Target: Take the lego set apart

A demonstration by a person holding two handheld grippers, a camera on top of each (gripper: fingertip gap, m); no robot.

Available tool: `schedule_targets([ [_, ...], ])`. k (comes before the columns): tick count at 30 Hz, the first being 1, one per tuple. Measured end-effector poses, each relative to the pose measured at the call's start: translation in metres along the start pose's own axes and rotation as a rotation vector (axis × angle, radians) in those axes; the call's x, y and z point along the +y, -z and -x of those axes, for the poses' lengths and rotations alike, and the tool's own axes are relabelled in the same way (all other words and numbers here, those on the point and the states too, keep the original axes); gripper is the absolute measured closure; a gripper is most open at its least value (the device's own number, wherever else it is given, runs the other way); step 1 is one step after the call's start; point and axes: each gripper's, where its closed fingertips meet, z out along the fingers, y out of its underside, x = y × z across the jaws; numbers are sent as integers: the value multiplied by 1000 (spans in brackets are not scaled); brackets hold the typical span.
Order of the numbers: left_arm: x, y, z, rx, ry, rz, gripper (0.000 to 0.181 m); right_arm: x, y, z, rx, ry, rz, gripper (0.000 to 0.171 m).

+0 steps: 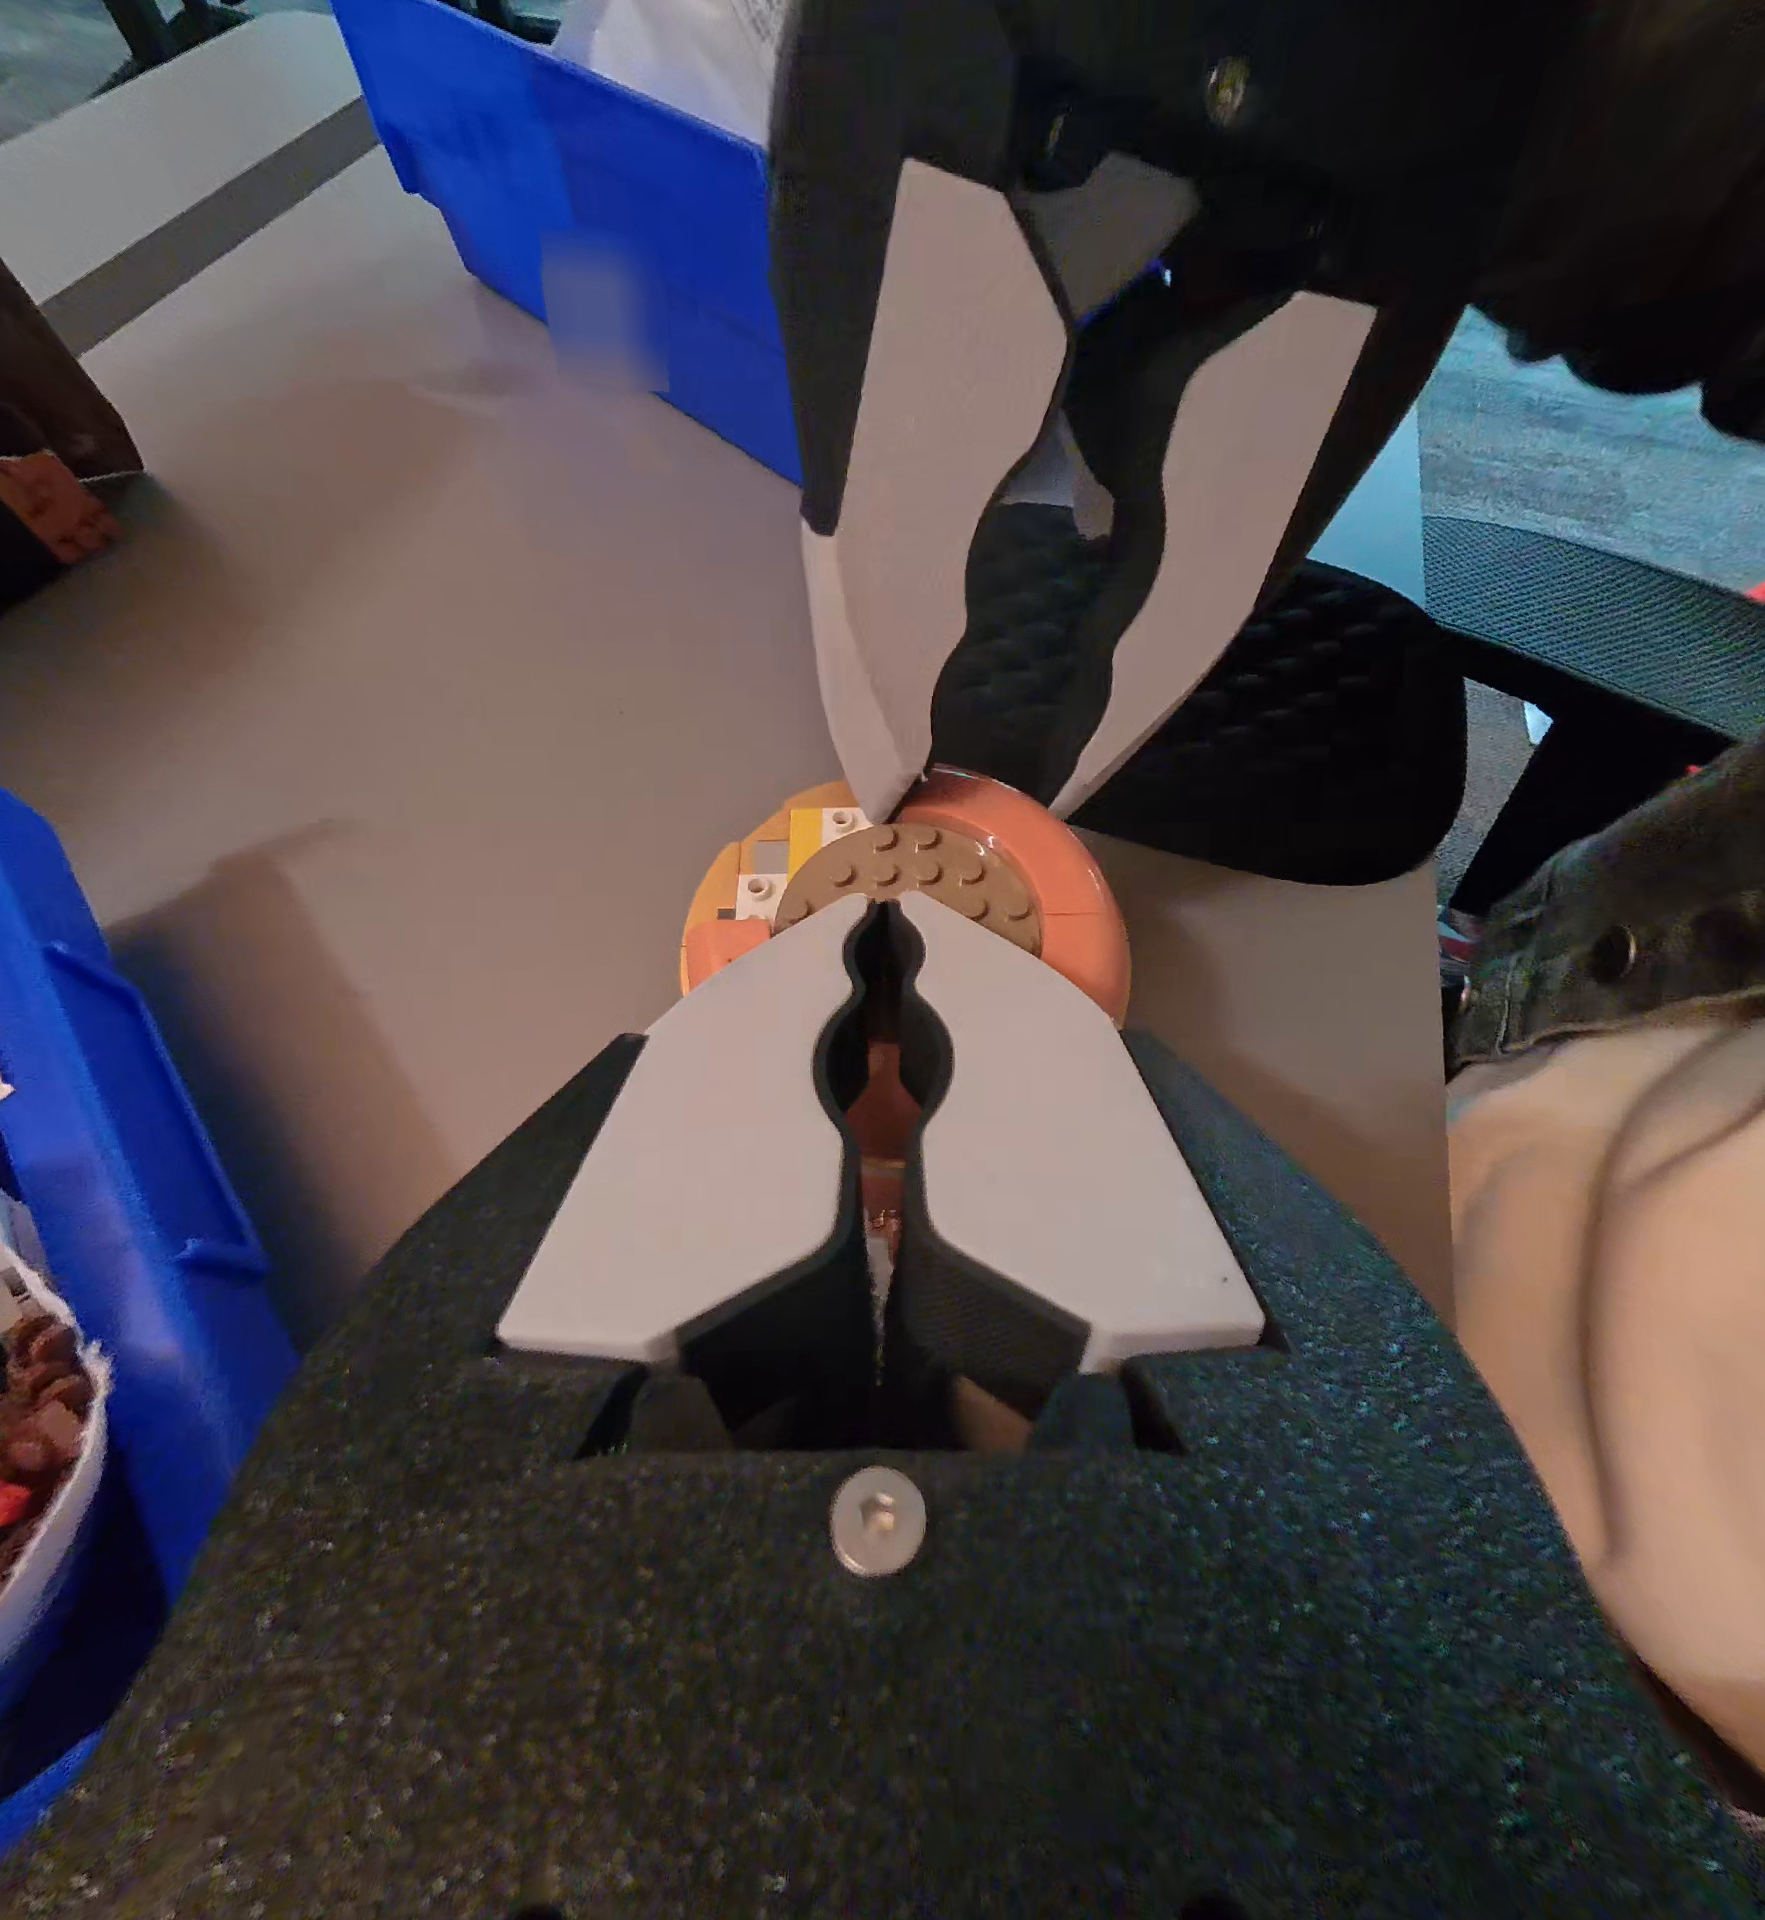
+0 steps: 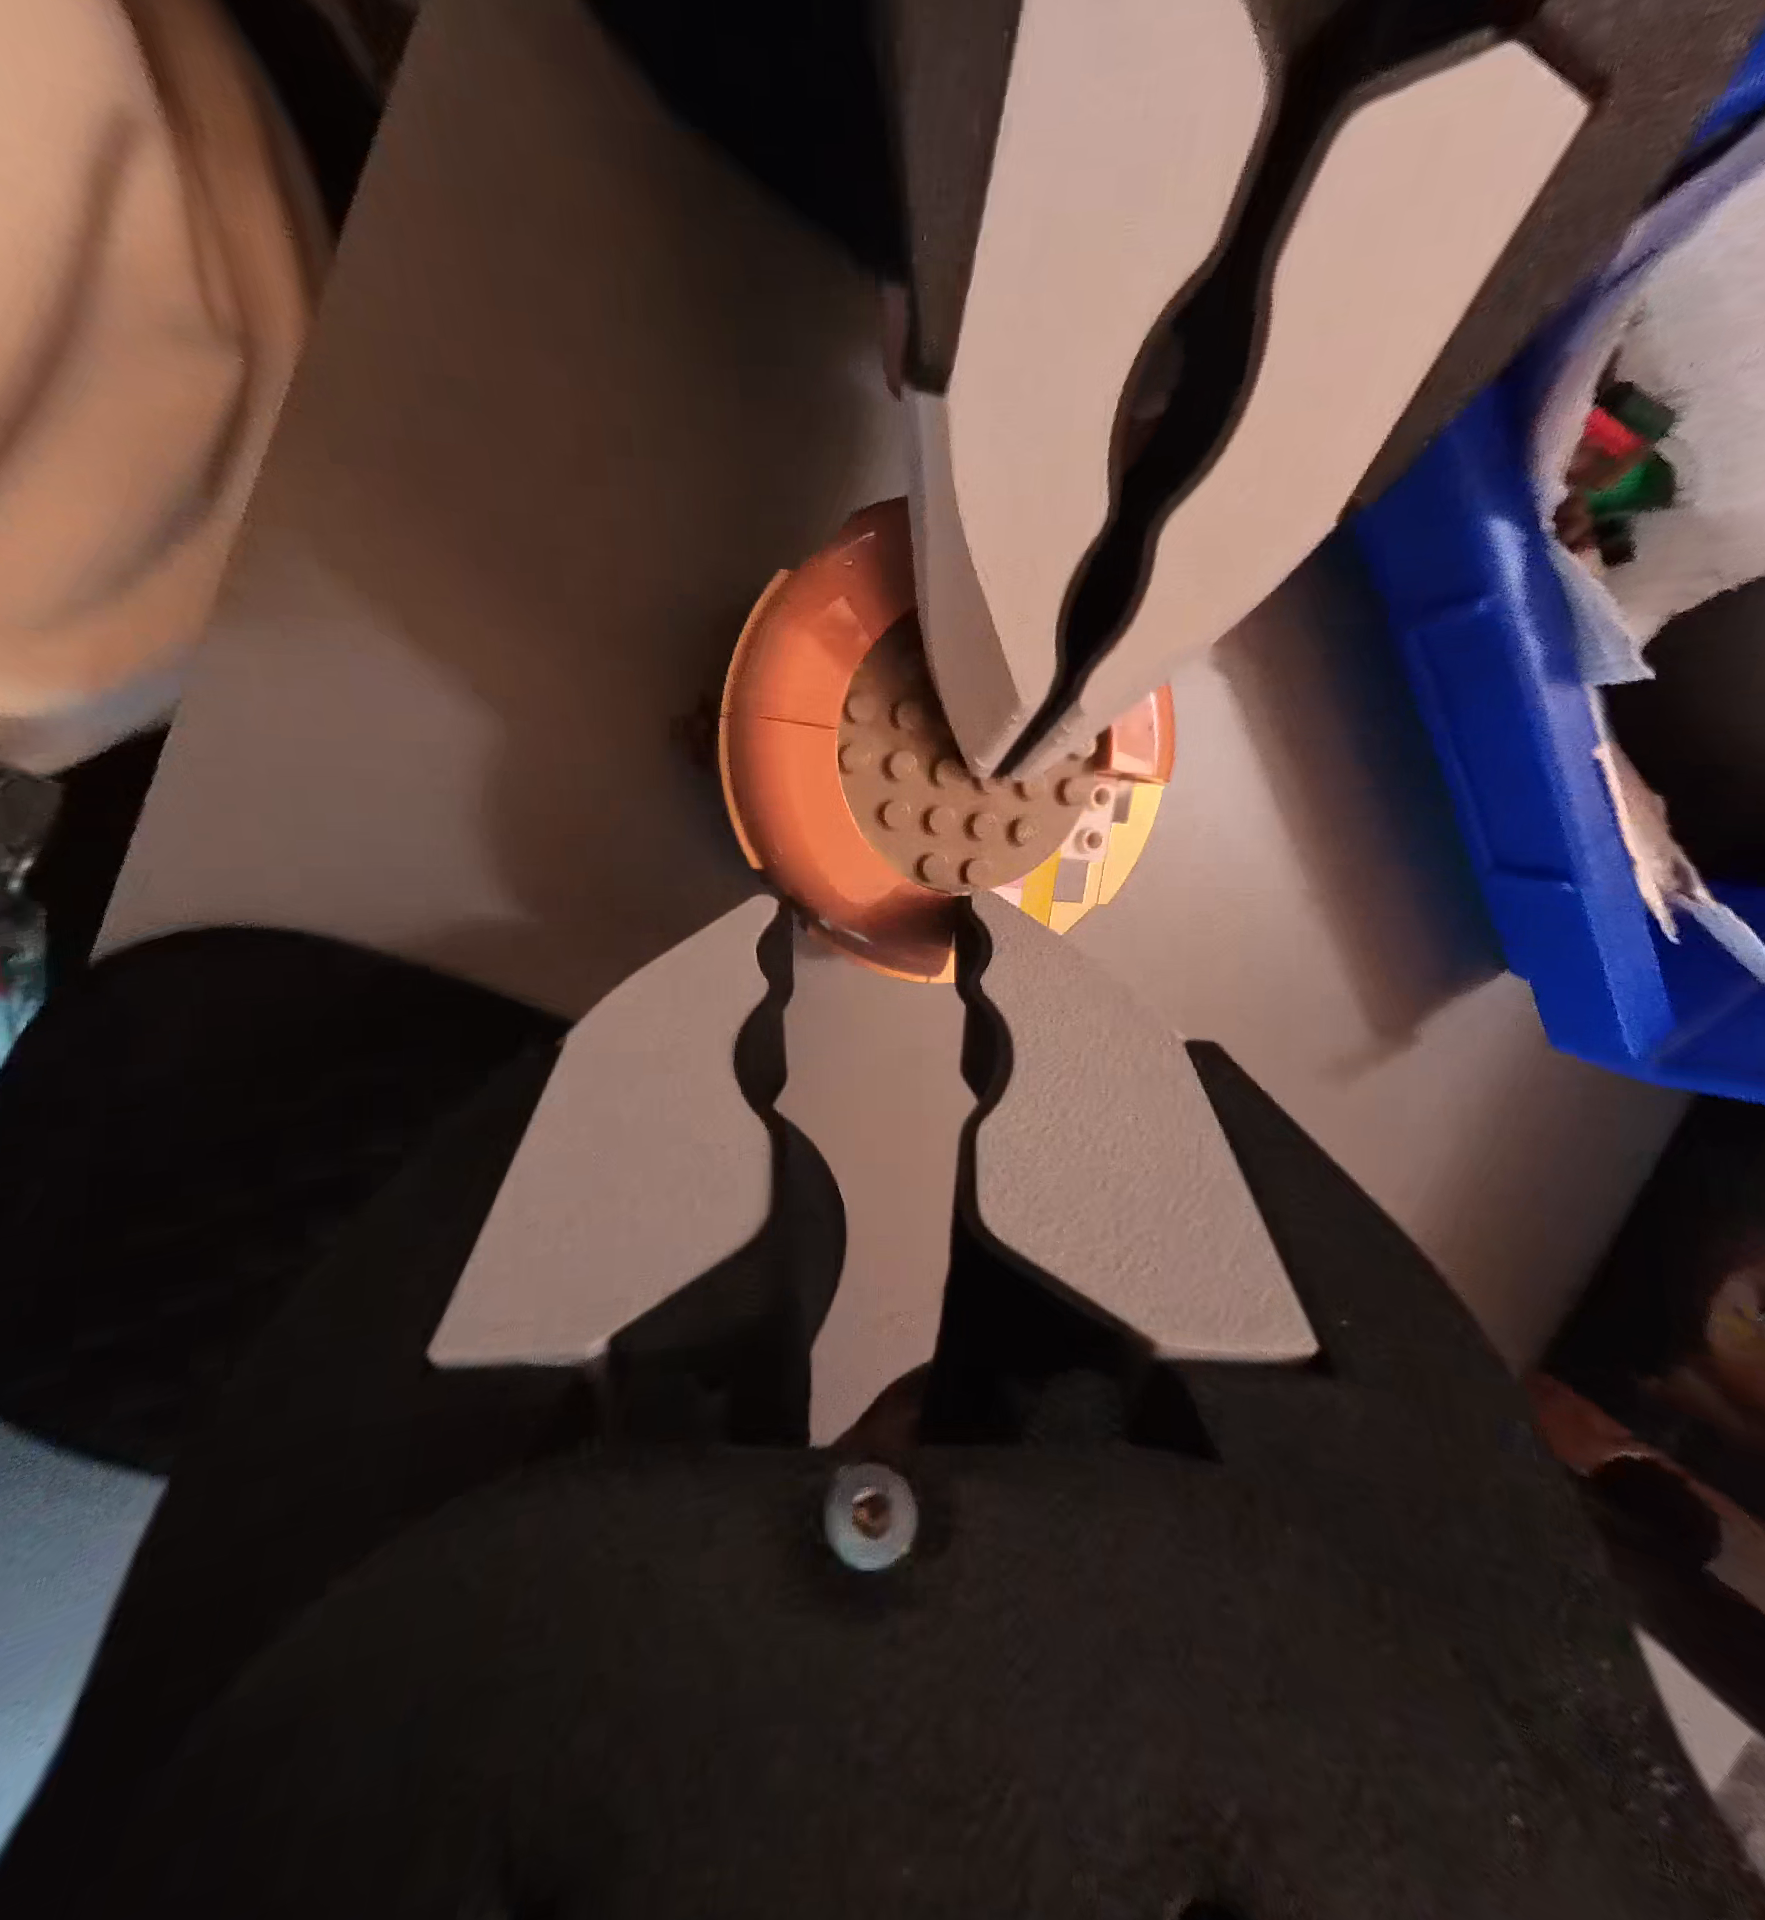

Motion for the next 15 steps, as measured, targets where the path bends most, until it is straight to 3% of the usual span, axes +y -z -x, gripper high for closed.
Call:
schedule_targets([
  [3,0,0,0,-14,6,-14,181,0,1,0,-36,29,-5,144],
  [15,1,1,0,-40,15,-25,181,-8,1,1,87,-163,-379,145],
])
